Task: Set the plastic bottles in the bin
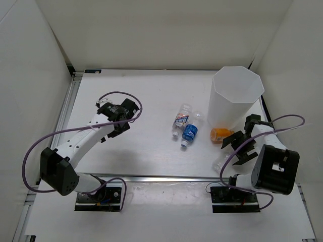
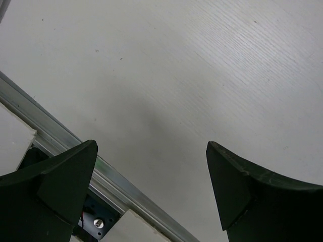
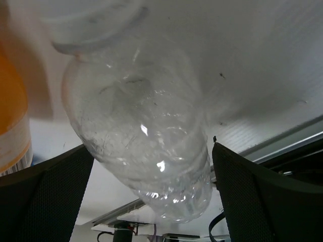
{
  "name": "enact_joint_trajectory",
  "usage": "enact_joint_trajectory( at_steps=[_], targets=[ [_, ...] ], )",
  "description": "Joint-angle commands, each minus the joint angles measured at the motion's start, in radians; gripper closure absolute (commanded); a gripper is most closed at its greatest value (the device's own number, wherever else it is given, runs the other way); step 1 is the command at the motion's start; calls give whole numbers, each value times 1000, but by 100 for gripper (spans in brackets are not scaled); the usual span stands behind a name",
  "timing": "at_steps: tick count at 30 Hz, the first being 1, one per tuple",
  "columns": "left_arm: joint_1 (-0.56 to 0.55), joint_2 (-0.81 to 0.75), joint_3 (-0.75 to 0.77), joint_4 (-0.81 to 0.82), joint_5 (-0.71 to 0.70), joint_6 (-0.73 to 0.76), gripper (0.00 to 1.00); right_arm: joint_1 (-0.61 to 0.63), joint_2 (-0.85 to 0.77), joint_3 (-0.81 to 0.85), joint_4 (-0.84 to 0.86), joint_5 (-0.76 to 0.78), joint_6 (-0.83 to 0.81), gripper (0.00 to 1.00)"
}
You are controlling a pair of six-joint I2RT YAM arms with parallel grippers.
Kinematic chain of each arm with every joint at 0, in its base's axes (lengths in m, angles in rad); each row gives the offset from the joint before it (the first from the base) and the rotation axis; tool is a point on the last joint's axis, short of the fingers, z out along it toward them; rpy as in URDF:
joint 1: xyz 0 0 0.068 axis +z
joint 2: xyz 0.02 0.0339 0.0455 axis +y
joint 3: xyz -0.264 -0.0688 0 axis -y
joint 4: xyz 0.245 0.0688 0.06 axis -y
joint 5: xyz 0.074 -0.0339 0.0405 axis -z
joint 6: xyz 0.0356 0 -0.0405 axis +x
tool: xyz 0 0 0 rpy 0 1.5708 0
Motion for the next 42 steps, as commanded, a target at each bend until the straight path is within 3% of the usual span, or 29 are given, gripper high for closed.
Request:
enact_joint_trajectory(
  at_steps=[1, 3, 4, 6, 7, 10, 13, 17, 21, 22, 27, 29, 31, 38, 41, 42],
  targets=[
    [-24, -1, 48, -64, -32, 7, 0, 38, 34, 16, 48, 40, 42, 0],
    [-33, -1, 48, -75, -43, 7, 0, 50, 54, 5, 48, 40, 73, 2],
    [-33, -1, 59, -75, -53, 7, 0, 50, 54, 5, 48, 40, 73, 13],
    [-33, -1, 59, -84, -53, 7, 0, 50, 45, -4, 25, 51, 100, 24],
    [-33, -1, 68, -84, -53, 7, 0, 50, 36, -4, 25, 60, 100, 34],
    [-33, -1, 68, -84, -62, 7, 0, 50, -42, -4, -36, 60, 90, 46],
    [-33, 8, 88, -94, -82, 17, 0, 79, -158, 24, -145, 16, 90, 55],
    [-24, 8, 110, -94, -92, 40, 0, 118, -347, 171, -294, -58, 129, 58],
    [-24, -1, 122, -94, -82, 71, 0, 118, -416, 492, -401, -122, 139, 61],
    [-24, -1, 122, -94, -82, 80, 0, 118, -401, 659, -402, -122, 126, 61],
    [-33, -1, 151, -66, -82, 131, 0, 118, -152, 1176, -377, -23, 68, 64],
    [-54, -1, 160, -7, -70, 212, 0, 118, -23, 1369, -337, 40, 31, 64],
    [-66, -1, 160, 46, -50, 331, 0, 118, 45, 1430, -288, 85, 1, 57],
    [-122, 58, 260, 129, -70, 473, 0, 141, 237, 1390, -58, 160, -95, 39],
    [-152, 68, 294, 218, -15, 562, 0, 170, 294, 1415, -58, 181, -142, 22],
    [-152, 68, 308, 253, 31, 592, 0, 170, 303, 1427, -58, 190, -156, 0]
  ],
)
